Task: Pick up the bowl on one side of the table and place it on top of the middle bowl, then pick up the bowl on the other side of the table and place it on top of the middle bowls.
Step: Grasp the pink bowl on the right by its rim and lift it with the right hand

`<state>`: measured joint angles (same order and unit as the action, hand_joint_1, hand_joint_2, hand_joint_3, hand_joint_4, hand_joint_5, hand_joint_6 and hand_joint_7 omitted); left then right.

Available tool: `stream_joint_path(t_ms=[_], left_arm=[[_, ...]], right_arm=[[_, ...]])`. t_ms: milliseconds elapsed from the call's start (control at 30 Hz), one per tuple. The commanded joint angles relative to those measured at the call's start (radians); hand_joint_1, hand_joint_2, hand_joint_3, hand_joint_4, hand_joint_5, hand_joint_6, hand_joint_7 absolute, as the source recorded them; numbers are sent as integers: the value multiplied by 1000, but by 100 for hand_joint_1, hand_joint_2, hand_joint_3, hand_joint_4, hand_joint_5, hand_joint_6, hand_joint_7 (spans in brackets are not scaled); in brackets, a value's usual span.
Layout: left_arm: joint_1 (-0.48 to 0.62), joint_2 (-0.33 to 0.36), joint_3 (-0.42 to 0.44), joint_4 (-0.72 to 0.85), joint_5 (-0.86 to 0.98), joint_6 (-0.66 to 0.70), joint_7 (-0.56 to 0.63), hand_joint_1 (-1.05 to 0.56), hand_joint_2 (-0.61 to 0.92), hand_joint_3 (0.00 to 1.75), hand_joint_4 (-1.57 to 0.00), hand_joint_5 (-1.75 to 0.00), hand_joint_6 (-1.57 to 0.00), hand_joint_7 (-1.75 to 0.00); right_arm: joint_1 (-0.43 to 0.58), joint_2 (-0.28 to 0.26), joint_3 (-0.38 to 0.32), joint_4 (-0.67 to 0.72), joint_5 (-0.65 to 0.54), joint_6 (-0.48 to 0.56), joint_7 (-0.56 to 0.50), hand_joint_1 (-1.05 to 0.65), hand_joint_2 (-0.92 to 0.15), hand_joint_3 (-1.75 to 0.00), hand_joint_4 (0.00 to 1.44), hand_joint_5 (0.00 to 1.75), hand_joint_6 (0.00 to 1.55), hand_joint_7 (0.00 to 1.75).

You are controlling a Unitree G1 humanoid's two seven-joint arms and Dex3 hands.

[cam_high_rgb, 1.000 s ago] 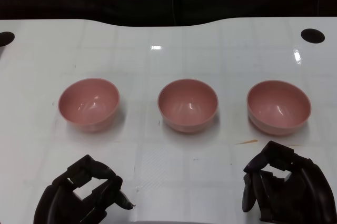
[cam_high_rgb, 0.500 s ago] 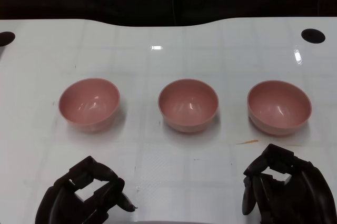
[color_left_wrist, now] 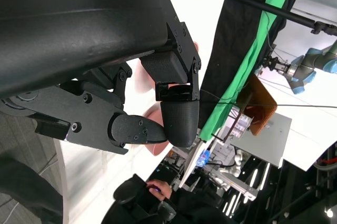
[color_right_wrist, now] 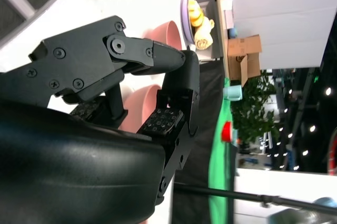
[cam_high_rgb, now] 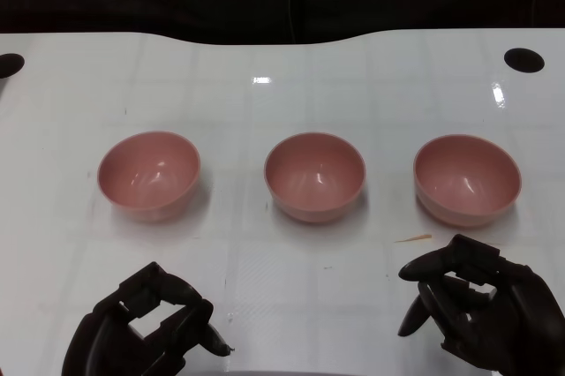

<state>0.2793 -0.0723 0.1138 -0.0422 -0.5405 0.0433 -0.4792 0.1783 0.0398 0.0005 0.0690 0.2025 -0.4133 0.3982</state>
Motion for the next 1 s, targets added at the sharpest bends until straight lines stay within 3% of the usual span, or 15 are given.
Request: stream_joint_path(t_ms=[33, 167, 333, 667, 1000], left_arm=[[3, 8, 4, -13, 10, -12, 12, -30, 91, 18, -93, -131, -92, -110], [-2, 13, 5, -5, 11, -24, -1, -30, 92, 19, -91, -133, -91, -111], [-15, 13, 8, 18, 5, -31, -9, -31, 92, 18, -87, -135, -87, -114], [-27, 22, 9, 25, 5, -18, 0, -31, 91, 17, -90, -135, -89, -116], [-27, 21, 5, 29, 15, -28, -9, -32, 91, 16, -90, -133, -89, -114]], right_arm=[[-21, -38, -12, 42, -60, -115, -16, -52, -91, -28, 56, 121, 49, 80], [-40, -70, -14, 67, -112, -200, -35, -64, -92, -27, 43, 112, 32, 74], [-66, -112, -21, 49, -156, -222, -70, -60, -92, -21, 25, 100, 20, 65], [-118, -201, -39, -38, -502, -178, -276, -70, -92, -15, 1, 101, 6, 52], [-149, -279, -7, -198, -968, 67, -450, -71, -92, -18, 0, 74, 0, 39]])
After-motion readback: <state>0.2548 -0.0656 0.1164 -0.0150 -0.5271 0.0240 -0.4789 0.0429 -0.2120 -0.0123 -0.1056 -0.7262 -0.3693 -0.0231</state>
